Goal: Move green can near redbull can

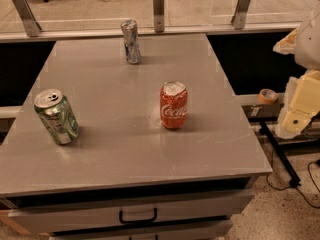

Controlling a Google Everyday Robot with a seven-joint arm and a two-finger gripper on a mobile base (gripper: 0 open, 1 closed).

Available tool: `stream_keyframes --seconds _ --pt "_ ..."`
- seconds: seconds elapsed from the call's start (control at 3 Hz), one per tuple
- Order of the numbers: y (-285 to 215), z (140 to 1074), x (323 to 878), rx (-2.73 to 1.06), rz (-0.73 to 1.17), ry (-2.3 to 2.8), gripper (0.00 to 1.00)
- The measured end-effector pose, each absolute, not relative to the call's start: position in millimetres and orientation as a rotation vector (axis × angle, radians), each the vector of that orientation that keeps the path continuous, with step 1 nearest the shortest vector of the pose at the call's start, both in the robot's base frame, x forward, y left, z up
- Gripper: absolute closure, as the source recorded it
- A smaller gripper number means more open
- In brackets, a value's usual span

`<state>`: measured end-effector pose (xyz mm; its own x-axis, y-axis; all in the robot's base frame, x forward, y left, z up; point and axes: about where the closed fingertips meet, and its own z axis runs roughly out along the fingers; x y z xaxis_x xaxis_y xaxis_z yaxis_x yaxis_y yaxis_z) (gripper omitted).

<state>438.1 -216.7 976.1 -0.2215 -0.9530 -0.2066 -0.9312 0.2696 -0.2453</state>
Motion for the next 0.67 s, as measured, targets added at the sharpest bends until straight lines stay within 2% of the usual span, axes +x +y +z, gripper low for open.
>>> stream_keyframes --seconds 0.67 --pt "-214.6 979.7 437.3 -1.705 -0.08 2.209 0.0"
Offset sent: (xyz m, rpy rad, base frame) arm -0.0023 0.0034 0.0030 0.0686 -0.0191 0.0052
